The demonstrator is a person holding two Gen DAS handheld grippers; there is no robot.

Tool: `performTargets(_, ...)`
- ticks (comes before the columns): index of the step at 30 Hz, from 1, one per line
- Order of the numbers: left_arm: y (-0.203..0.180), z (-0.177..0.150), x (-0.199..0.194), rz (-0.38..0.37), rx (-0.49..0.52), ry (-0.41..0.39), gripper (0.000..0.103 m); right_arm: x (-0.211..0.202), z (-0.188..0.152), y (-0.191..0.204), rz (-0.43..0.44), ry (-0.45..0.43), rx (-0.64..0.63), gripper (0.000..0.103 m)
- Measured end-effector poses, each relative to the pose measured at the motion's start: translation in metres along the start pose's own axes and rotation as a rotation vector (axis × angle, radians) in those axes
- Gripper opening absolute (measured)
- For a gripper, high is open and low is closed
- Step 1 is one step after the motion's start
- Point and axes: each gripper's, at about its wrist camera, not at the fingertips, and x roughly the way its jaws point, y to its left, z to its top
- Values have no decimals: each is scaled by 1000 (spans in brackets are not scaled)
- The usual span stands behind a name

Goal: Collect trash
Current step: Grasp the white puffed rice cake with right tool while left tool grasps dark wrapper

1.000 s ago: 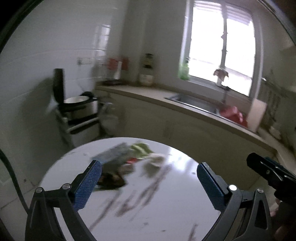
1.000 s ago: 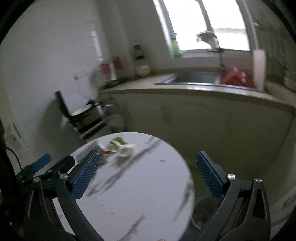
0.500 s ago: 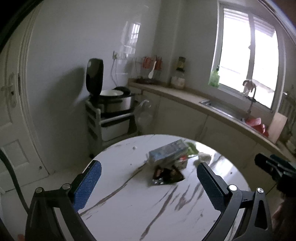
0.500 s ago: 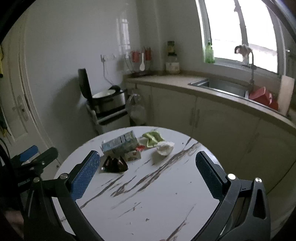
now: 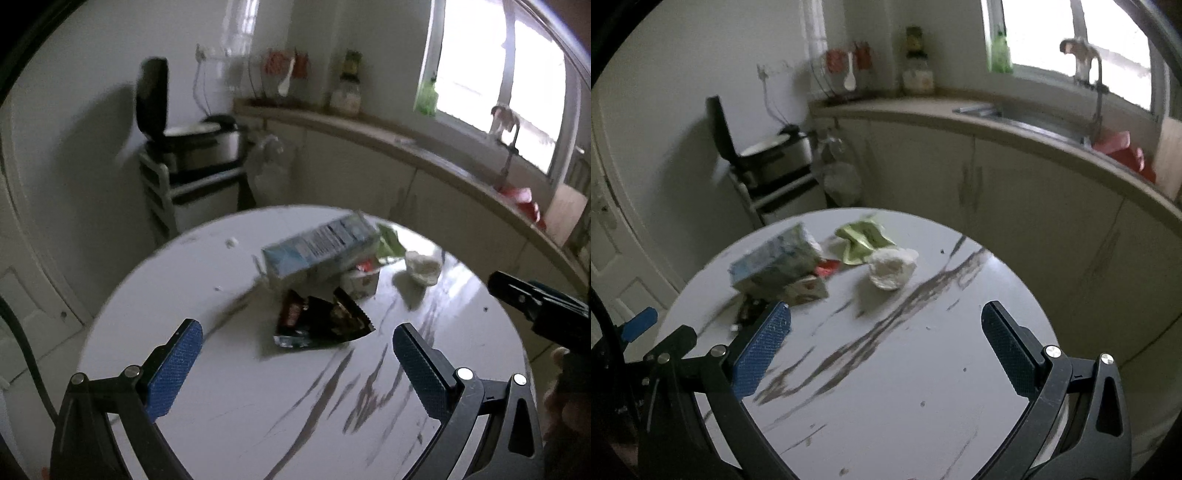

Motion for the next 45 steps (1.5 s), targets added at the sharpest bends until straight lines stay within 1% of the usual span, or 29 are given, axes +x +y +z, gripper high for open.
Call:
performTargets(5,0,14,50,22,-7,80,102,50,4,-17,-3,79,14,103)
performTargets(8,3,22,71,40,-9,114,102,78,8,-21,8,117,6,103)
performTargets(11,10,29,91,49,-20,142,102,106,11,-23,10,155,-2,103)
performTargets(14,17,39,103,52,-25,153,101,125,13,-24,14,179,-2,102)
performTargets(15,18,41,106,54,-24,159,97,132,14,-24,16,185,-1,99)
performTargets(16,20,44,110,49,-22,168,92,137,14,-22,13,192,-5,97)
performTargets(17,20,48,114,57,-14,166,91,141,15,-21,12,202,-10,92)
performTargets(18,19,48,115,60,-10,165,86,145,15,-18,13,211,-18,88)
performTargets(20,21,52,119,55,-4,158,81,148,15,-10,-7,205,-59,81)
performTargets(21,19,51,125,53,-2,154,74,148,16,-7,-8,205,-69,74)
performTargets(22,20,51,125,47,-1,149,66,147,16,-5,-12,201,-84,69)
performTargets(23,20,51,126,39,-2,145,61,146,16,-3,-18,198,-96,58)
performTargets(24,21,48,127,29,-1,143,55,144,17,-1,-17,194,-105,54)
performTargets(26,26,48,129,3,-12,140,46,141,17,-1,-3,195,-105,53)
performTargets(28,33,46,129,-20,-32,141,35,137,15,-3,24,196,-97,51)
performTargets(29,38,47,131,-36,-39,144,32,134,14,-5,40,197,-87,51)
performTargets(31,45,46,130,-56,-47,149,22,130,12,-9,54,197,-73,50)
performTargets(33,51,42,126,-77,-49,153,16,123,7,-12,67,195,-61,50)
performTargets(38,61,41,123,-101,-52,158,13,107,1,-17,83,183,-45,50)
performTargets(45,59,31,102,-119,-36,146,12,82,-6,-20,100,162,-36,50)
